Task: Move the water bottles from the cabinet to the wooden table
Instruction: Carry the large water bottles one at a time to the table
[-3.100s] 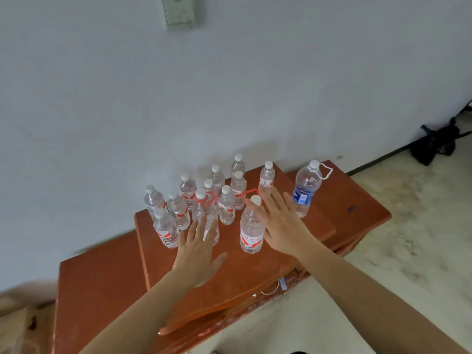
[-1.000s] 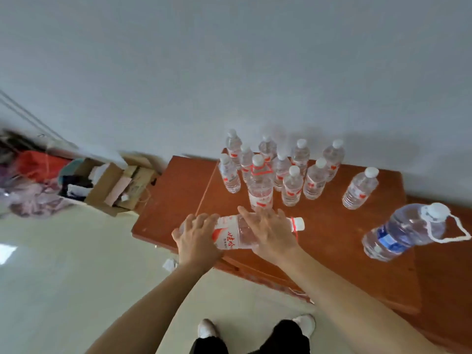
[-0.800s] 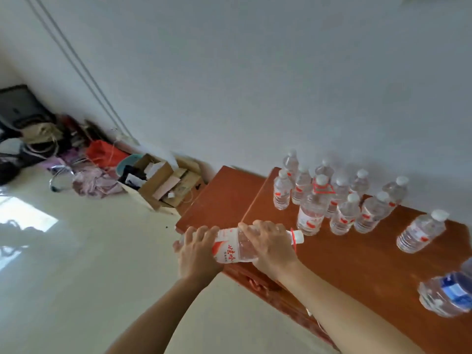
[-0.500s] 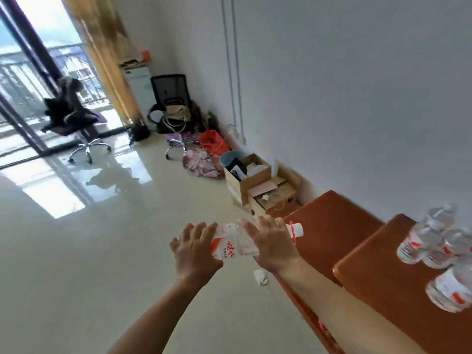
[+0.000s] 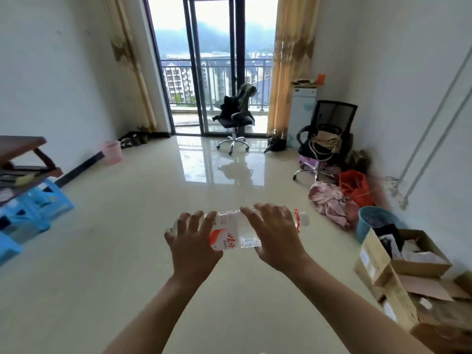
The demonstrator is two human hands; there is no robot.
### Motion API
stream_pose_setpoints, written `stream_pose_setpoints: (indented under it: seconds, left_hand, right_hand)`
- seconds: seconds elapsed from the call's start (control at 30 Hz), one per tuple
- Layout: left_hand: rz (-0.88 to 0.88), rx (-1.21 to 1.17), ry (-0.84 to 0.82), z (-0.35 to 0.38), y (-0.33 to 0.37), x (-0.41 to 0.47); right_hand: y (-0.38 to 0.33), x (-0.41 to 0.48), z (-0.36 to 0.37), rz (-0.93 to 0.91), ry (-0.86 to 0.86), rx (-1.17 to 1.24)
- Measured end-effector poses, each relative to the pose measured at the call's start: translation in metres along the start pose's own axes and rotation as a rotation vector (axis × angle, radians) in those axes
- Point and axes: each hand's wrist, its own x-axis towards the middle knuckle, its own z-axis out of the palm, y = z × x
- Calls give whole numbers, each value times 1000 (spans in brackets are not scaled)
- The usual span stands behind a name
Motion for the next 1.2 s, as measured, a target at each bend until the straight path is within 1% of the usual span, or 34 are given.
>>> stream_pose_setpoints:
  seconds: [0.1,0.2,0.37,0.5,0.57,0.63,0.67,0.7,0.77,0.93,1.0,1.2]
  left_hand:
    - [-65,95,40,12,-53,49]
    - [-162,173,24,12,-101,101]
    - [-333,384,37,-9,-194,173]
    - [-504,491,86,-41,-272,194]
    - [-578,533,151,-54,-317,197]
    - [-610,547,205,-69,-356,202]
    - [-634,560,217,-73,-379,204]
    - [-658,604,250,-79,-418,206]
    - [-678,630,281,-88,-453,213]
    - [-766,629,284,-112,-566,247]
    - [-753,632,299,-119,-611,272]
    - [-697,604,310,-111,-725,354]
  right_hand:
    - [-10,84,38,-91,47,40]
    - [-26,170,63,-169,29,107]
    - [-75,319,88,-366,68,191]
    - [-153,414,97,-545,111,271]
    - [-201,455,107,-633,151,299]
    - [-246,491,114,-702,156,344]
    - [-270,510,121,-731,185,348]
    - [-308,536,132,-757,214,364]
    - [-346,563,136,-787,204,363]
    - [-447,654,159,-853,251,405]
    - [-476,696,168,-841,301,426]
    - [-529,811,209,-774,302,434]
